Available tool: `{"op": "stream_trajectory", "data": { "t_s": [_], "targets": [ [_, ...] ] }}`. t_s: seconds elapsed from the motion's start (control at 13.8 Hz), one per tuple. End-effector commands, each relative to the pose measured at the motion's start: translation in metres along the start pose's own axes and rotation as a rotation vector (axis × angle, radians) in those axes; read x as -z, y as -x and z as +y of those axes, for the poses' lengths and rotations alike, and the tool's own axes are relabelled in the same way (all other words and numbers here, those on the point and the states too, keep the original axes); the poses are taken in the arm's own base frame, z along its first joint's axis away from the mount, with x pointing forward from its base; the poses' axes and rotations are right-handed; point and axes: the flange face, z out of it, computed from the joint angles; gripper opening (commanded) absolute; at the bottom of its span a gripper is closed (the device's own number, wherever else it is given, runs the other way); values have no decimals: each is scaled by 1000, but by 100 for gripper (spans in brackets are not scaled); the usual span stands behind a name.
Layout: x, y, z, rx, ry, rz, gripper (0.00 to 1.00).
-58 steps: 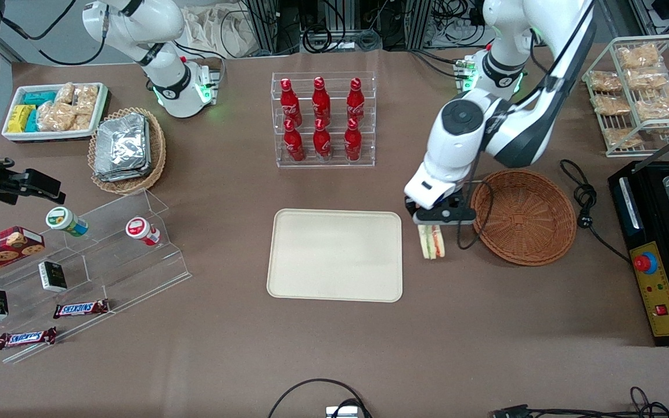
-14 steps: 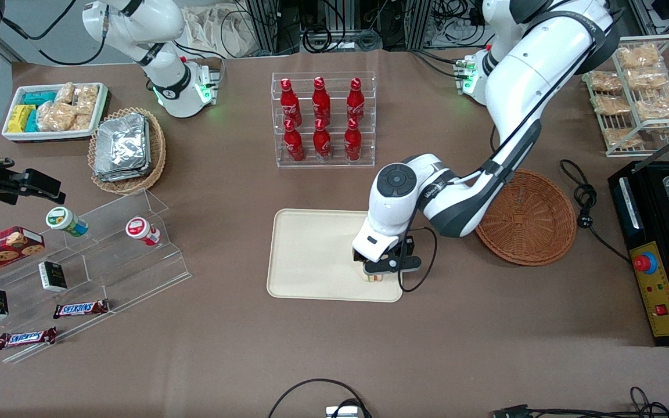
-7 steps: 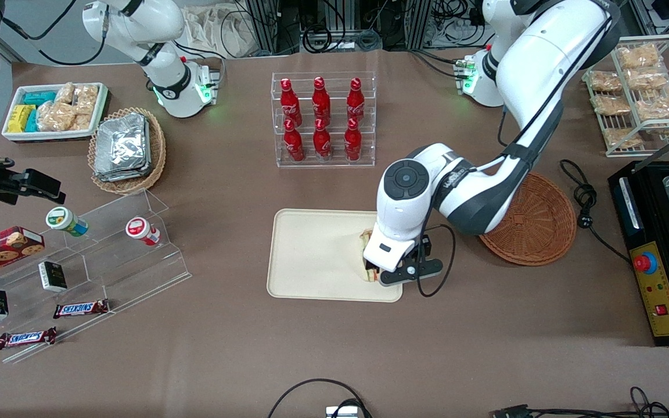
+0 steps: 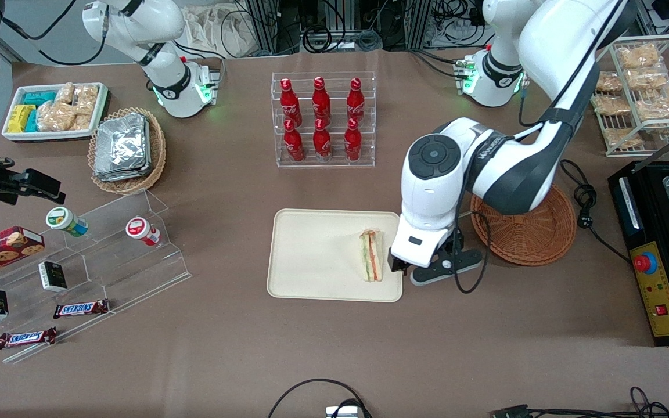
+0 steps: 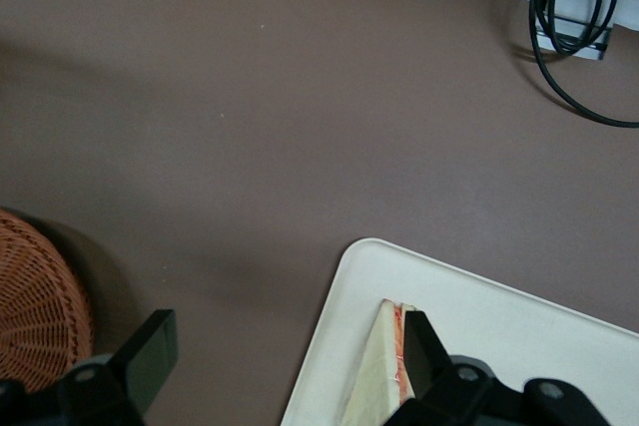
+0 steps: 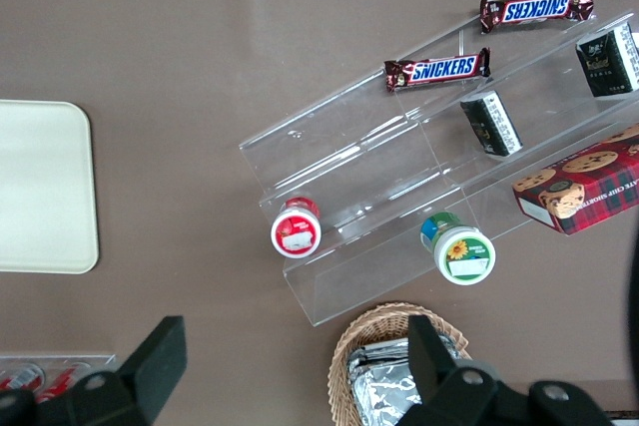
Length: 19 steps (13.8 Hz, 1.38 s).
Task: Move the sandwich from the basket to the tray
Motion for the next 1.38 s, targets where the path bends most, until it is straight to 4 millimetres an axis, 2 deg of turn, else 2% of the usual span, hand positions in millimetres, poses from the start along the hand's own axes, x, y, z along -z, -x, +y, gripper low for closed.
{"op": "stream_trajectory", "data": {
  "t_s": [0.0, 0.07, 0.15, 0.22, 0.44, 0.51, 0.65, 0.8, 1.09, 1.31],
  "targets": [
    [17, -16, -24, 62, -24, -28, 100],
    [17, -29, -40, 85, -40, -44, 100],
    [25, -41, -54, 98, -36, -41, 100],
    [30, -47, -63, 87, -30, -50, 100],
    [49, -70, -107, 36, -29, -78, 100],
    [56, -72, -115, -1, -26, -87, 100],
    [55, -84, -148, -29, -39, -116, 100],
    [58, -89, -179, -80, -45, -135, 100],
    [77, -93, -236, -176, -32, -157, 100],
    [99, -93, -287, -271, -6, -165, 100]
  ]
}}
